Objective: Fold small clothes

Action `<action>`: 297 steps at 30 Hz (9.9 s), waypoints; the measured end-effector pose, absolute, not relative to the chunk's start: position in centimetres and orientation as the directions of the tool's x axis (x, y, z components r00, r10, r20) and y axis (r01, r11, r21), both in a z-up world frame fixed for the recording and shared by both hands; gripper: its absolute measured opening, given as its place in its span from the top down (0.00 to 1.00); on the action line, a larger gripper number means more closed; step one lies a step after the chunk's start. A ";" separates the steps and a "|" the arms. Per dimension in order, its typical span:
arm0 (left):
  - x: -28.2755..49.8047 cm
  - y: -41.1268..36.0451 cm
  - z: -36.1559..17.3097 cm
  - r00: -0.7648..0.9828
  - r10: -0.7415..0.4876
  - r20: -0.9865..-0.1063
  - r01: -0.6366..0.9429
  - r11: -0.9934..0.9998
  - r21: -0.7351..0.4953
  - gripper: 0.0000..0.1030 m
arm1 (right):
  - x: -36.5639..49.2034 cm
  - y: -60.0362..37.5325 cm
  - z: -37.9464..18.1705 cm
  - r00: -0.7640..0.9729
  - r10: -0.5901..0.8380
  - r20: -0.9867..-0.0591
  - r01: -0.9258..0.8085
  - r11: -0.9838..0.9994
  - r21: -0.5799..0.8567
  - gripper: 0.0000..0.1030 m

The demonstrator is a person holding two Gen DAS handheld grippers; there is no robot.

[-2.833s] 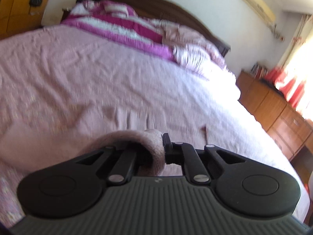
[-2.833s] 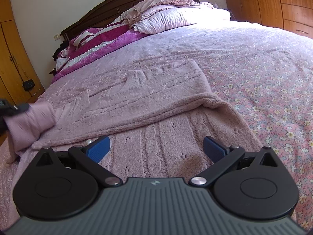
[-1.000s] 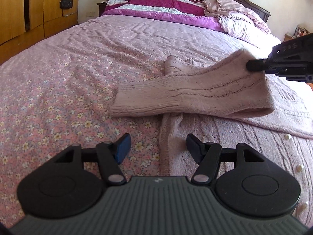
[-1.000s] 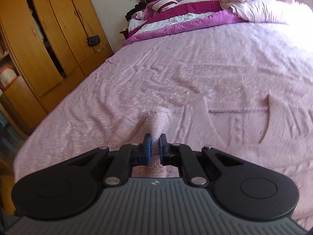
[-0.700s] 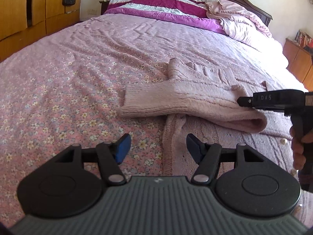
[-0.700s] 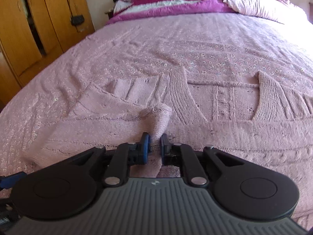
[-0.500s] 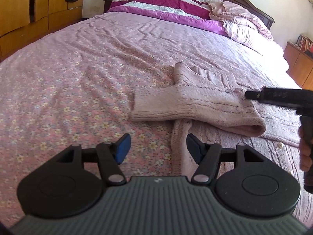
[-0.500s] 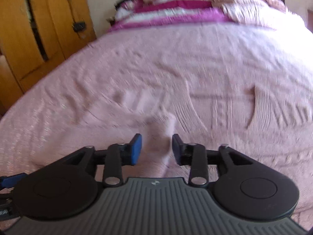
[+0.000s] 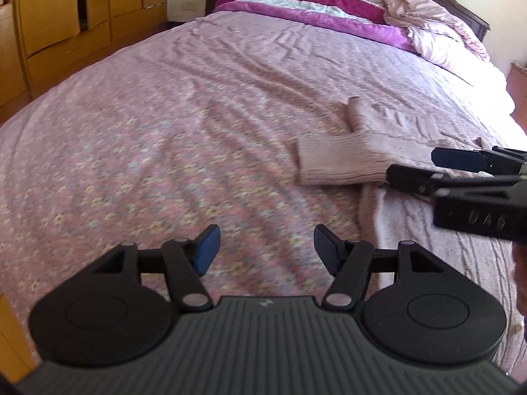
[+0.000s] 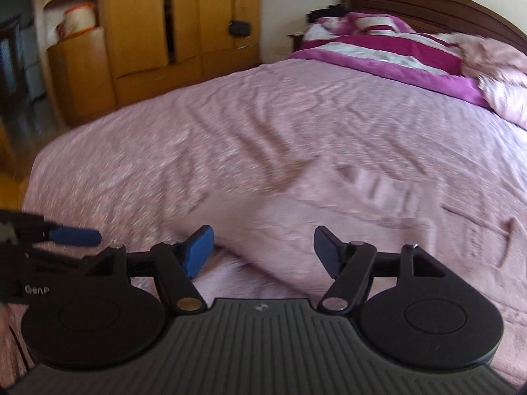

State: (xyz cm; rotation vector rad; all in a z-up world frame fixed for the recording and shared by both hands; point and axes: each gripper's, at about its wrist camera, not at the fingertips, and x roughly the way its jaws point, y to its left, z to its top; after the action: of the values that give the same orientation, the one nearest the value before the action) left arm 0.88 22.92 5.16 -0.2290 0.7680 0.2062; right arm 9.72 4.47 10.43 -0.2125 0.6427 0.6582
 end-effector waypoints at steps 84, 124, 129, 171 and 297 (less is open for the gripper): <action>11.5 14.4 6.7 0.781 -0.072 -0.620 -0.005 0.993 -0.122 0.37 | 14.2 -9.4 14.4 0.915 0.273 -0.296 -0.238 0.960 0.150 0.93; 13.7 12.2 3.2 0.735 0.028 -0.677 -0.073 0.997 -0.038 0.33 | 12.8 -26.3 5.0 0.796 0.083 -0.599 0.075 0.969 0.234 0.77; 13.6 12.1 2.9 0.743 0.032 -0.669 -0.085 0.995 -0.048 0.32 | 11.9 -24.4 6.5 0.874 -0.010 -0.486 0.040 0.998 0.051 0.77; -4.2 11.7 6.8 0.708 0.021 -0.706 -0.078 0.996 -0.049 0.31 | -7.3 -23.1 7.7 0.811 0.227 -0.539 -0.181 0.974 0.137 0.09; -4.5 3.5 1.7 0.679 -0.284 -0.676 0.365 0.931 -0.025 0.71 | -8.5 -18.3 2.5 0.754 0.126 -0.644 -0.191 0.981 -0.031 0.19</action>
State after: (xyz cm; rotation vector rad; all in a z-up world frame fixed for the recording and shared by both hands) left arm -4.51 3.46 1.70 0.1154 0.7390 -0.3654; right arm -8.50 -18.28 2.54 -0.0968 0.6950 0.1733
